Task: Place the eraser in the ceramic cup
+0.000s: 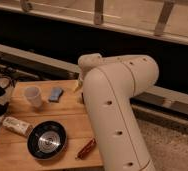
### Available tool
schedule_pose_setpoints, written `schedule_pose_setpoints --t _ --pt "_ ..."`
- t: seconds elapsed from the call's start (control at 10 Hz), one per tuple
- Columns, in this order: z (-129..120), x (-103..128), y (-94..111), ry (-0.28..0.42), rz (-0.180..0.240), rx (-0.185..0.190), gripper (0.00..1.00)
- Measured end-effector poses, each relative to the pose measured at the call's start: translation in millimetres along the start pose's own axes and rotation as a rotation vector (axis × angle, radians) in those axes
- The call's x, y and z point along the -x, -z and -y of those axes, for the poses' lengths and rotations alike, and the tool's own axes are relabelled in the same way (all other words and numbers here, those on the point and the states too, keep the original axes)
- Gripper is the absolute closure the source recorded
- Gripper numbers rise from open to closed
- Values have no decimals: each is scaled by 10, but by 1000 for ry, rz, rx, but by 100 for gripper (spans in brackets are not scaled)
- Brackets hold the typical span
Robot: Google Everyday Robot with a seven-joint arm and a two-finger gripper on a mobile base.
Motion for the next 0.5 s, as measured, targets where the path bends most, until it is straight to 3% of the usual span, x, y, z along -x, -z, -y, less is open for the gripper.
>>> schedule_pose_setpoints --t 0.5 --pt "179 -74 -105 -53 39 38 25"
